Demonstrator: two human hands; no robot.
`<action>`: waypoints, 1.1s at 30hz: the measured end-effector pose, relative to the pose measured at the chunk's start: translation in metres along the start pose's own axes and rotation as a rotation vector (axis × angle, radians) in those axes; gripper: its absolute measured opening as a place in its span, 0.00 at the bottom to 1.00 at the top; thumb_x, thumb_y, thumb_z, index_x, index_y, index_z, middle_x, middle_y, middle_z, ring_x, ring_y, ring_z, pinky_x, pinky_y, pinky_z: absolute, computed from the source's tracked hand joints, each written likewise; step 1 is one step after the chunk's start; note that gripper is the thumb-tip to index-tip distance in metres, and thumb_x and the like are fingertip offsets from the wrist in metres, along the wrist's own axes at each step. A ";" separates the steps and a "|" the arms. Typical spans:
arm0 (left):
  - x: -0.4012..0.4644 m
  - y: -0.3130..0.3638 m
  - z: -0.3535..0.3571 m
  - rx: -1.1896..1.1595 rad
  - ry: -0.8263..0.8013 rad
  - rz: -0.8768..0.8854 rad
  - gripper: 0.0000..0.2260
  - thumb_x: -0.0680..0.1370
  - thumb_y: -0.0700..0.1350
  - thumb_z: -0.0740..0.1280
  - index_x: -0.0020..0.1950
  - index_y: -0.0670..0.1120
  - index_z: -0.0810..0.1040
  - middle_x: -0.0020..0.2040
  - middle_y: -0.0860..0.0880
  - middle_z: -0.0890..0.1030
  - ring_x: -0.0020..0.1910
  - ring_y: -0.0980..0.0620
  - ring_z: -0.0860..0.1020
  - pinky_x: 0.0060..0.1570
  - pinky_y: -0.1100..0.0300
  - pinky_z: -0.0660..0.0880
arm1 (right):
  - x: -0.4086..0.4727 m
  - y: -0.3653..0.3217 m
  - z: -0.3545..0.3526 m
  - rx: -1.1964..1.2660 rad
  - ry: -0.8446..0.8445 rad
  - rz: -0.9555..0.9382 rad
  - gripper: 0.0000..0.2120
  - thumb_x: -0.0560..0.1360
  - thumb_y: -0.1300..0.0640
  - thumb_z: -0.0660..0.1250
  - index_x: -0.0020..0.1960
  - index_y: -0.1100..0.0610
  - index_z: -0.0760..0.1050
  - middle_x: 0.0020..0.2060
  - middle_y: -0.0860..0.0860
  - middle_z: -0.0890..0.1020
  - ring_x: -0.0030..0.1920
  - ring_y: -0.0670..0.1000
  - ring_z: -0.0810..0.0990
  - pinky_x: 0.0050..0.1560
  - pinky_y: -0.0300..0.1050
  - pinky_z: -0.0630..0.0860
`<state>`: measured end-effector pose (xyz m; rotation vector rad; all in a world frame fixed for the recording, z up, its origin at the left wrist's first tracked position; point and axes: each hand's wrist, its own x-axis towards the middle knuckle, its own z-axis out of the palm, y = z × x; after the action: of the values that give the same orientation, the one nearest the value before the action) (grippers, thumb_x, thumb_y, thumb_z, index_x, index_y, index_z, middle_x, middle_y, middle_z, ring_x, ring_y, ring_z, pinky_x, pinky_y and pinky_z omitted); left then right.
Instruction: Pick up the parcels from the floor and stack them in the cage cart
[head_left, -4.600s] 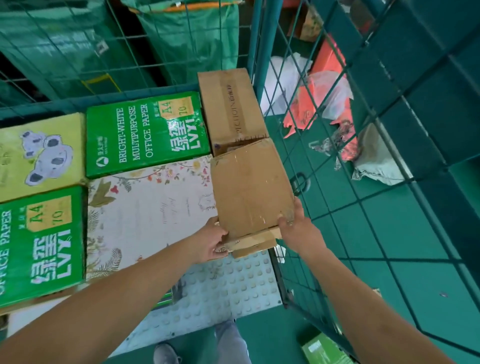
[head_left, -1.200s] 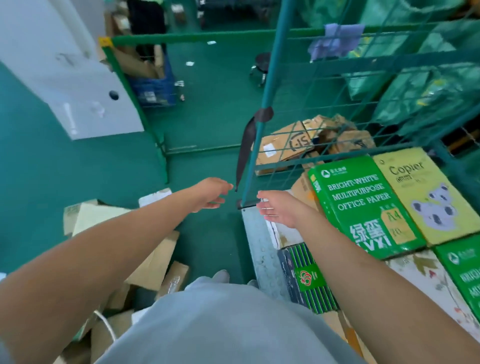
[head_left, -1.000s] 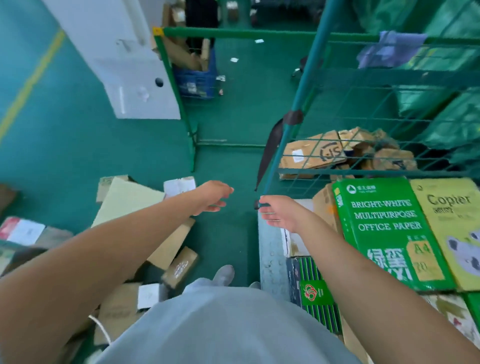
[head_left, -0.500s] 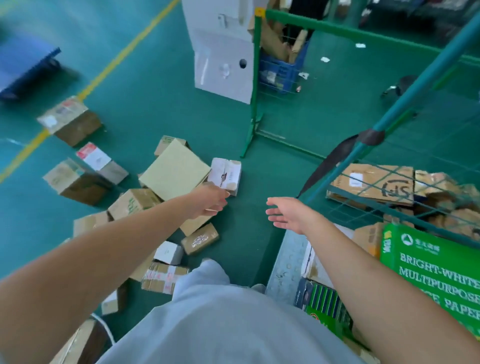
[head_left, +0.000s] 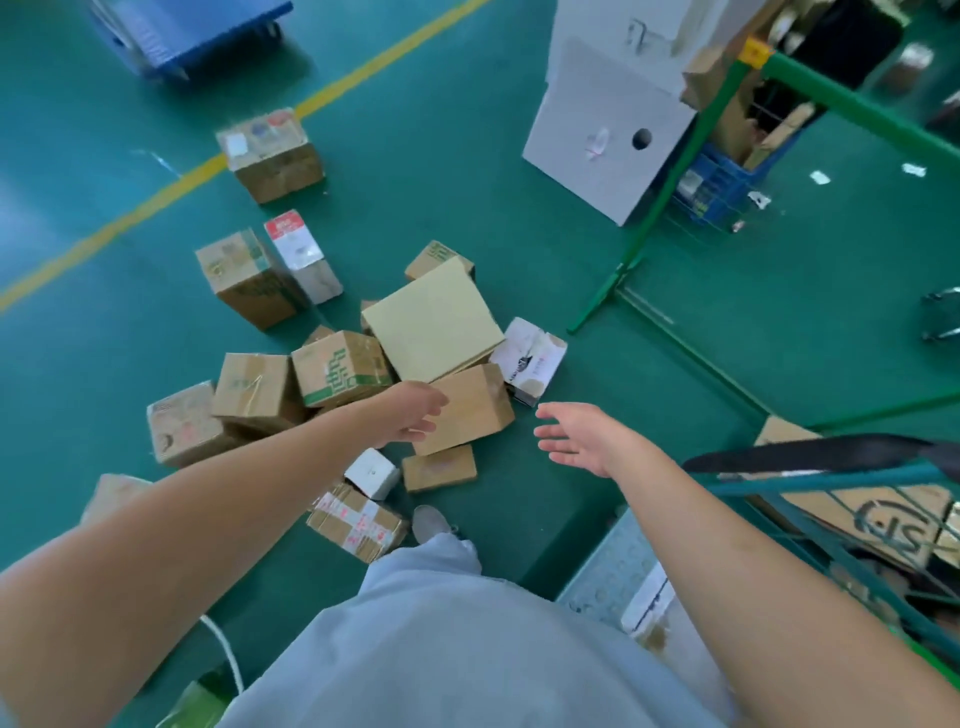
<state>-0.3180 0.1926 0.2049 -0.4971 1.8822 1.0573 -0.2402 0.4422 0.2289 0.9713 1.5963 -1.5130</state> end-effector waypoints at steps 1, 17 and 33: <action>0.007 0.000 -0.010 -0.017 0.011 -0.007 0.11 0.85 0.46 0.62 0.67 0.48 0.75 0.63 0.48 0.80 0.55 0.50 0.81 0.59 0.52 0.81 | 0.005 -0.011 0.004 -0.009 -0.003 -0.001 0.18 0.84 0.50 0.63 0.71 0.57 0.73 0.60 0.55 0.81 0.60 0.55 0.80 0.61 0.50 0.77; 0.101 0.080 -0.126 -0.153 0.173 -0.114 0.16 0.84 0.48 0.66 0.71 0.48 0.75 0.63 0.47 0.80 0.56 0.49 0.80 0.47 0.58 0.80 | 0.129 -0.165 0.027 -0.181 -0.075 0.078 0.18 0.84 0.51 0.62 0.71 0.58 0.73 0.58 0.54 0.81 0.58 0.54 0.81 0.61 0.49 0.78; 0.285 0.119 -0.158 -0.313 0.254 -0.292 0.17 0.85 0.50 0.64 0.73 0.48 0.74 0.65 0.47 0.79 0.58 0.48 0.80 0.52 0.56 0.80 | 0.373 -0.295 -0.001 -0.382 -0.095 0.171 0.16 0.84 0.52 0.64 0.69 0.58 0.73 0.55 0.55 0.82 0.63 0.56 0.81 0.61 0.49 0.79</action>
<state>-0.6276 0.1494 0.0558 -1.0974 1.7916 1.1338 -0.6726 0.4515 0.0318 0.7840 1.6126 -1.0708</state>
